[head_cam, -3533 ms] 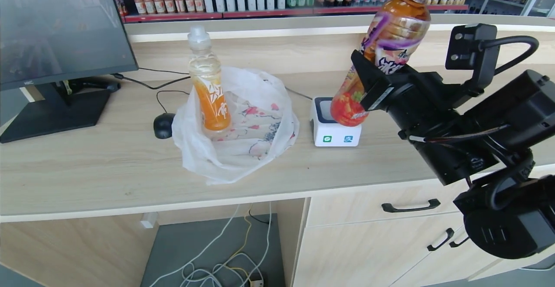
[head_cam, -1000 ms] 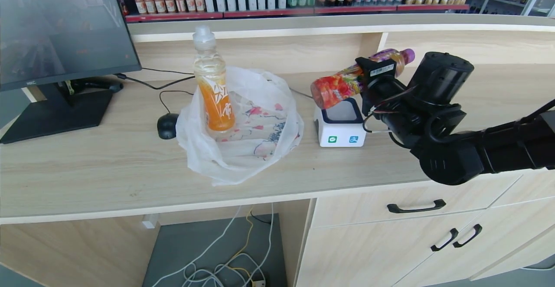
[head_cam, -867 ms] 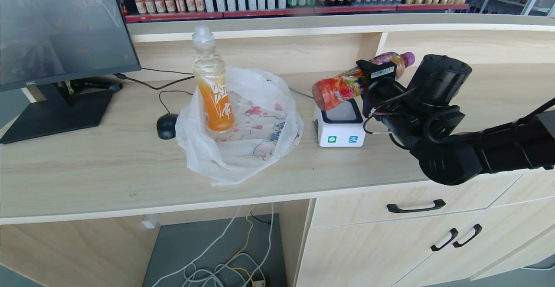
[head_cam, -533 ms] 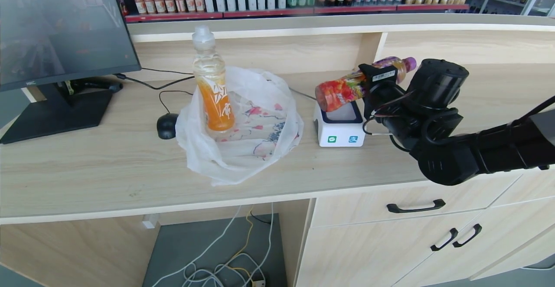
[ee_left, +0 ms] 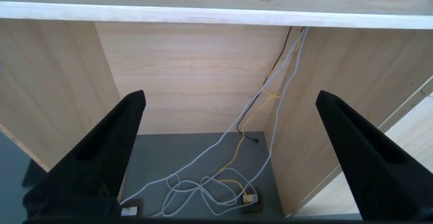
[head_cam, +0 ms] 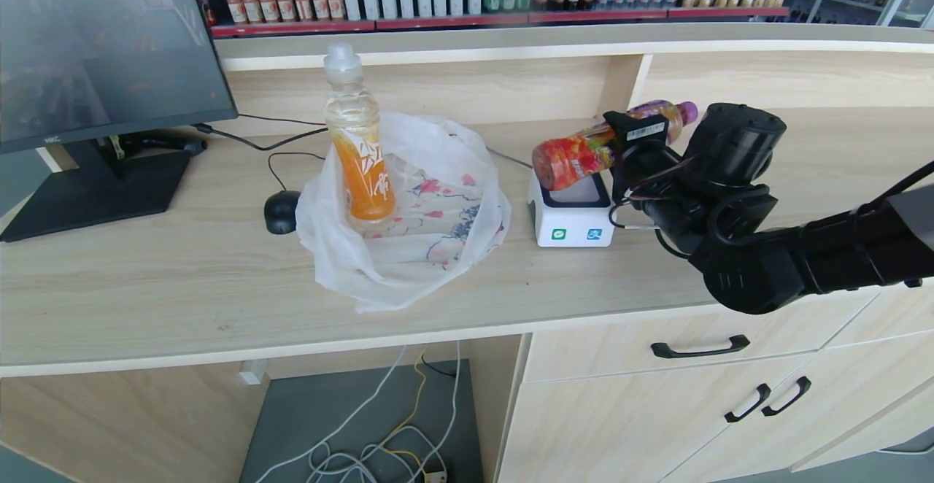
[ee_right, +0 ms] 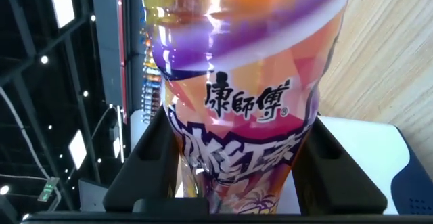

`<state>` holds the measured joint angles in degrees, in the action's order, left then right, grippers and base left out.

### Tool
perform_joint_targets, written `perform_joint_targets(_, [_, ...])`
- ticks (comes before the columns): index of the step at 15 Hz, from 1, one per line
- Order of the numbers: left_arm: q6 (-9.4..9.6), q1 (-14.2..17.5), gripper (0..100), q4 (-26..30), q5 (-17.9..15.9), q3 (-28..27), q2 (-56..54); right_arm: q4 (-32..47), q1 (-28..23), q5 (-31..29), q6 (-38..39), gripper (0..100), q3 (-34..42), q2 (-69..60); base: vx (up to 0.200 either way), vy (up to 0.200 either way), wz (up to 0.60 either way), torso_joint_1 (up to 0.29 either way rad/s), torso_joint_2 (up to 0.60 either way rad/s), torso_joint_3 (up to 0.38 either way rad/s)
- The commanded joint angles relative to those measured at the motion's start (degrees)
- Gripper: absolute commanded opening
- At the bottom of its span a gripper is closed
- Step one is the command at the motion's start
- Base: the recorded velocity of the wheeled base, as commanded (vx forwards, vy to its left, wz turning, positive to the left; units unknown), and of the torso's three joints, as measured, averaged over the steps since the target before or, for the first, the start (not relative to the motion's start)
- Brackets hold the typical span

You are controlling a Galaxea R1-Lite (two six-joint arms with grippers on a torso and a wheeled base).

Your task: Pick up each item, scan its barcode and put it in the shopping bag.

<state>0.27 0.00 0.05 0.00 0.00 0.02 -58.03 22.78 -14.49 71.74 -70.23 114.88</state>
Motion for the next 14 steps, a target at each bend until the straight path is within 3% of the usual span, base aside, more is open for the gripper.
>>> perform_joint_targets(1, [0.0,0.0,100,0.0,0.0,0.0,0.0,0.0,0.0,0.0,0.0,0,0.1,0.0,0.0,0.0,0.0,0.0,0.0,0.0])
perform_joint_targets(14, [0.0,0.0,100,0.0,0.0,0.0,0.1,0.0,0.0,-0.1,0.8,0,0.7,-0.1,0.0,0.0,0.0,0.0,0.0,0.0])
